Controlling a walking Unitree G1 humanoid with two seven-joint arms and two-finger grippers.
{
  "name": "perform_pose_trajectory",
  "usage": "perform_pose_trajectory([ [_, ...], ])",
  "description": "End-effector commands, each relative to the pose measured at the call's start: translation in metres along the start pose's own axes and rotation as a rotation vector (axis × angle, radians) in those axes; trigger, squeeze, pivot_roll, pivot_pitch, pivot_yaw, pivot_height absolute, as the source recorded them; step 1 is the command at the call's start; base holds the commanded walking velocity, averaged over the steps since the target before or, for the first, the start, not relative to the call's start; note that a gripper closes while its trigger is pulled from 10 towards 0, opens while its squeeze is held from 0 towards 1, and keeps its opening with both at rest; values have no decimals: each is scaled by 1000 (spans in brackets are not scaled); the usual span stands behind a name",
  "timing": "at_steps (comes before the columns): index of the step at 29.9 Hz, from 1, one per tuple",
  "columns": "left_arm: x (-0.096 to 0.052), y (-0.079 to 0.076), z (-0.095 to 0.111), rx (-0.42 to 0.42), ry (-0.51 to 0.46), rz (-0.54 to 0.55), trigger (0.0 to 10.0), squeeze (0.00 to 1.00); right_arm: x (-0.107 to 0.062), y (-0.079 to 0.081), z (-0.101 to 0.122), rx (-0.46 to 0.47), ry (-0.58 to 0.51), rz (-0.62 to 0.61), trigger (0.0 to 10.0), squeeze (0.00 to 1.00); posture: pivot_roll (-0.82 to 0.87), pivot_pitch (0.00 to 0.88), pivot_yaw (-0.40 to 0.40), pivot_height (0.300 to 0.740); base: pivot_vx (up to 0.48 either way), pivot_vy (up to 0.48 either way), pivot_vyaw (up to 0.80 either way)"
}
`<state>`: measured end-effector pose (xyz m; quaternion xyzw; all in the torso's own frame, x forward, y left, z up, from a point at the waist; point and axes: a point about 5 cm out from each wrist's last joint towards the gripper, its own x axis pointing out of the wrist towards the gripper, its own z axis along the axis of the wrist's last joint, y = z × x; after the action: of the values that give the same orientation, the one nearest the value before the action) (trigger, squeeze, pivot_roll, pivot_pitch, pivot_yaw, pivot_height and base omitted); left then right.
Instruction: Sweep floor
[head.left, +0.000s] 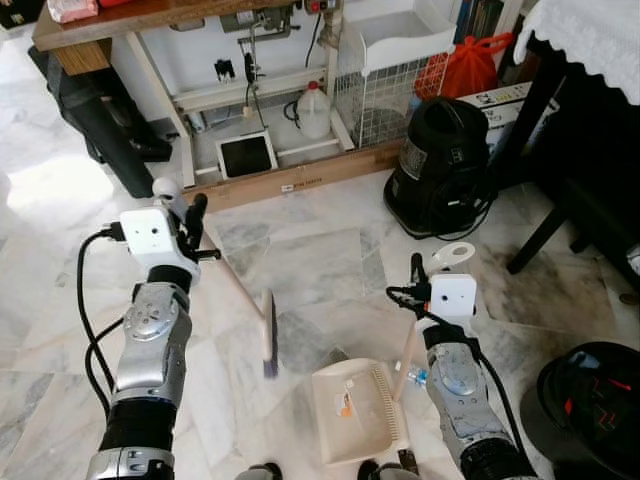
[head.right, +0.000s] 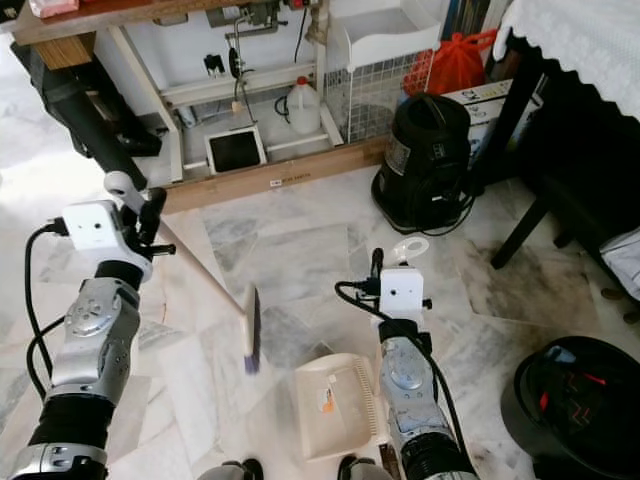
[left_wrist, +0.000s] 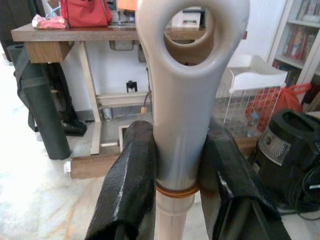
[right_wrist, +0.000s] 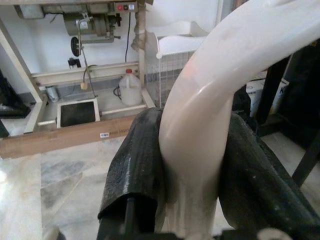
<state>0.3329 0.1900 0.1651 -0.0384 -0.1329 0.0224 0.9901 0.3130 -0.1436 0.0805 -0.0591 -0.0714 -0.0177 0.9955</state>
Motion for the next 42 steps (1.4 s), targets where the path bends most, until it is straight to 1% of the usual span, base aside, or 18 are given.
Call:
perform_pose_trajectory([
  [1, 4, -1, 10, 42, -72, -12, 10000, 0, 2, 3, 7, 23, -32, -2, 10000, 0, 68, 75, 79, 740, 0, 0, 0],
  [4, 5, -4, 8, 69, -81, -30, 10000, 0, 7, 1, 14, 53, -55, -32, 10000, 0, 61, 64, 78, 740, 0, 0, 0],
  [7, 5, -4, 7, 69, -82, -31, 10000, 0, 8, 0, 16, 57, -58, -42, 10000, 0, 61, 64, 78, 740, 0, 0, 0],
  [12, 3, -14, 4, 108, -99, -62, 10000, 0, 18, -4, 31, 58, -113, -47, 10000, 0, 43, 24, 71, 740, 0, 0, 0],
  [15, 2, -17, 2, 107, -98, -66, 10000, 0, 20, -5, 34, 68, -123, -50, 10000, 0, 42, 9, 65, 740, 0, 0, 0],
  [17, 0, -23, -6, 97, -86, -75, 10000, 0, 23, -5, 41, 70, -141, -54, 10000, 0, 37, 0, 58, 740, 0, 0, 0],
  [21, -3, -27, -11, 81, -83, -69, 10000, 0, 24, -6, 44, 56, -152, -56, 10000, 0, 28, 0, 48, 740, 0, 0, 0],
  [24, -5, -30, -12, 76, -87, -71, 10000, 0, 24, -9, 46, 61, -161, -69, 10000, 0, 28, 0, 43, 740, 0, 0, 0],
  [30, -8, -31, -16, 71, -75, -91, 10000, 0, 24, -13, 52, 69, -184, -75, 10000, 0, 23, 0, 39, 740, 0, 0, 0],
  [33, -15, -31, -24, 80, -58, -105, 10000, 0, 23, -13, 56, 67, -198, -73, 10000, 0, 12, 0, 36, 740, 0, 0, 0],
  [36, -15, -31, -24, 77, -57, -98, 10000, 0, 23, -13, 57, 63, -203, -70, 10000, 0, 15, 0, 33, 740, 0, 0, 0],
  [42, -16, -38, -24, 61, -64, -98, 10000, 0, 25, -12, 60, 55, -210, -62, 10000, 0, 17, 0, 27, 740, 0, 0, 83],
])
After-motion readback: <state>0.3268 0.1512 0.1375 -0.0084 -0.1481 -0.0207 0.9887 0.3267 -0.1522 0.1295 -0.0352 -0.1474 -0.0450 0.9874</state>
